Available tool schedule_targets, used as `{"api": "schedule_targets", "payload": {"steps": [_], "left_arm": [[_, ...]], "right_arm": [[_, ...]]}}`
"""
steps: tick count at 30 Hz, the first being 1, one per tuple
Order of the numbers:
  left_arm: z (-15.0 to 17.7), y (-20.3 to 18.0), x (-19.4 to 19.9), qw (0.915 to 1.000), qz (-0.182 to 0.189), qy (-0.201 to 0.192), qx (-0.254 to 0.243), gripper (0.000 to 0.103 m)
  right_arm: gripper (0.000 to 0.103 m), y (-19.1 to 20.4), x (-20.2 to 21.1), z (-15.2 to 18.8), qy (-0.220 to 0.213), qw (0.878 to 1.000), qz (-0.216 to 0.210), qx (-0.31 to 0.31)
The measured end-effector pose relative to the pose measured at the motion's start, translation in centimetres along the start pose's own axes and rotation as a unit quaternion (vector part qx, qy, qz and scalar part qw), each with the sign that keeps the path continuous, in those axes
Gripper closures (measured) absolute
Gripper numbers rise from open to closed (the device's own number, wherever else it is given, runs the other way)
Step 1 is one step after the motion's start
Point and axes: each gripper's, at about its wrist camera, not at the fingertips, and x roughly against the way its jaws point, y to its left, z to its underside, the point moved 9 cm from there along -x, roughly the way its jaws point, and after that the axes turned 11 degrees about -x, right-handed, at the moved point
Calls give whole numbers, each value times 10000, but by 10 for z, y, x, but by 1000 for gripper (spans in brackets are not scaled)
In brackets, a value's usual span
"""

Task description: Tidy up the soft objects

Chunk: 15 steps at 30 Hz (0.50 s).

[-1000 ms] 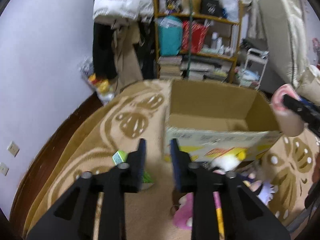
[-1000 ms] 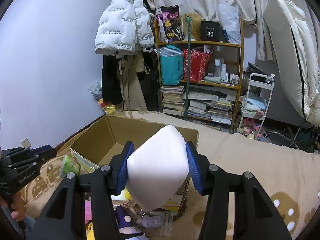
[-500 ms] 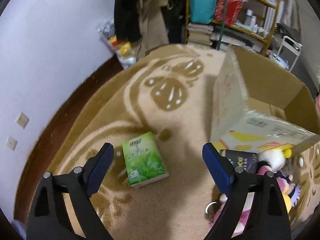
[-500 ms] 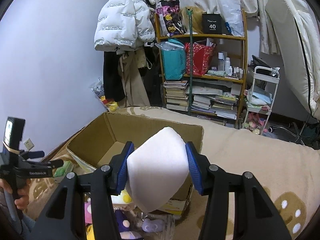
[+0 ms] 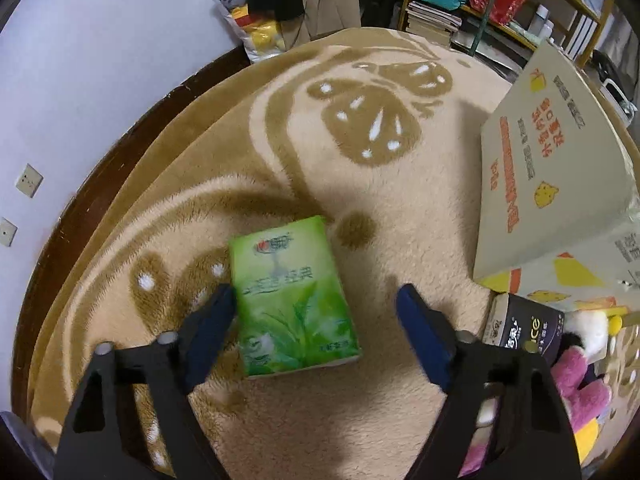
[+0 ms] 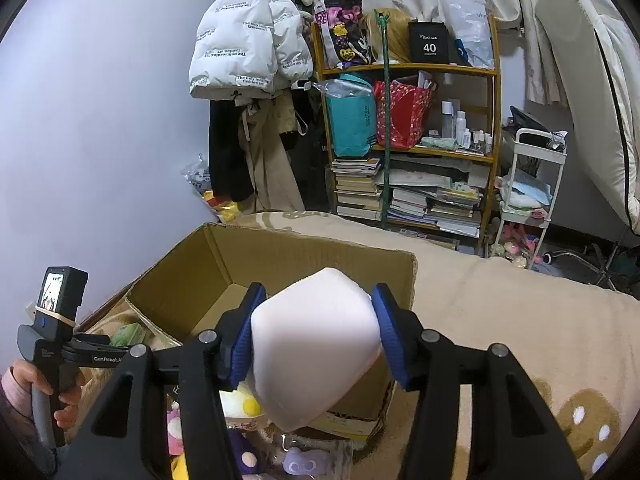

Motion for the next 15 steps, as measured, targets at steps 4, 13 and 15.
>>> {"api": "schedule_targets", "payload": {"steps": [4, 13, 15], "left_arm": [[-1, 2, 1, 9998, 95, -96, 116, 49], [-33, -7, 75, 9892, -121, -1457, -100, 50], [-47, -13, 104, 9816, -223, -1882, -239, 50]], "right_arm": [[44, 0, -6, 1, 36, 10000, 6, -15], [43, 0, -11, 0, 20, 10000, -8, -49], [43, 0, -11, 0, 5, 10000, -18, -54]]}}
